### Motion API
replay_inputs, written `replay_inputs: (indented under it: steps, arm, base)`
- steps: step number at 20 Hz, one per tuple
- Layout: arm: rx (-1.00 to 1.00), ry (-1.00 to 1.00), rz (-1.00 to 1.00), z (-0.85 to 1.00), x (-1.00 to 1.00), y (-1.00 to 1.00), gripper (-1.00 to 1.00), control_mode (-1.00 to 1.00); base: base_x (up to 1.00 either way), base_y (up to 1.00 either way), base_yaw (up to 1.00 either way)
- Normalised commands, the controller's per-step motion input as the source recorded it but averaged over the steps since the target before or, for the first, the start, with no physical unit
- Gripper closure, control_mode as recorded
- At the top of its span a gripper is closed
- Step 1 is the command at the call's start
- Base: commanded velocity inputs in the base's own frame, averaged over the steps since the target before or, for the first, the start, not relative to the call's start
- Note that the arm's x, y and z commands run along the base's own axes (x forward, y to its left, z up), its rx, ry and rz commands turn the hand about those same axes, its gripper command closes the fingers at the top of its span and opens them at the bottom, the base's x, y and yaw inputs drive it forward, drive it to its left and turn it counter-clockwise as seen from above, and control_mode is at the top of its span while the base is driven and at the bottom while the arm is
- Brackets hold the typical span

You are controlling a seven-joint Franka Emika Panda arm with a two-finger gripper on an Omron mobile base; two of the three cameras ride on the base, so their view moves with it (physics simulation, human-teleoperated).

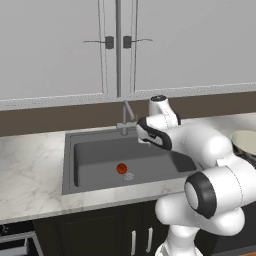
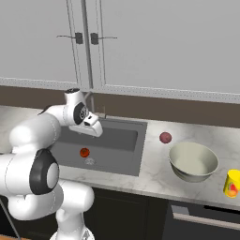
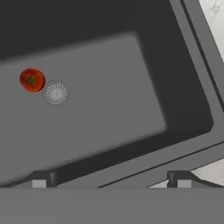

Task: Remove the tomato and onion from the sink. Then move the bowl and cup from the counter to the sink for washing.

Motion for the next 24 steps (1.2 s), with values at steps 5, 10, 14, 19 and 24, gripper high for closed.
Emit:
replay_inputs:
  steps: [5,10,14,19,24]
  arm:
    - [0.02,0.00,0.09,-0.05,-0.06,0.20,-1.00,-1.00]
    - [0.05,0.00,0.07,-0.07,-0.07,0.22,-1.00,-1.00]
    - [0.02,0.00,0.04,-0.08,-0.05,0.24,-1.00,-1.00]
    - [0.00,-0.02,0.00,-0.07,-0.07,0.26,-1.00,-1.00]
    - [0.00,-0.05,0.00,-0.07,-0.10,0.27,-1.00,-1.00]
  base:
    - [0.00,0.00,0.00]
    - [0.00,0.00,0.00]
    - [0.00,0.00,0.00]
    - [0.00,0.00,0.00]
    - [0.00,0.00,0.00]
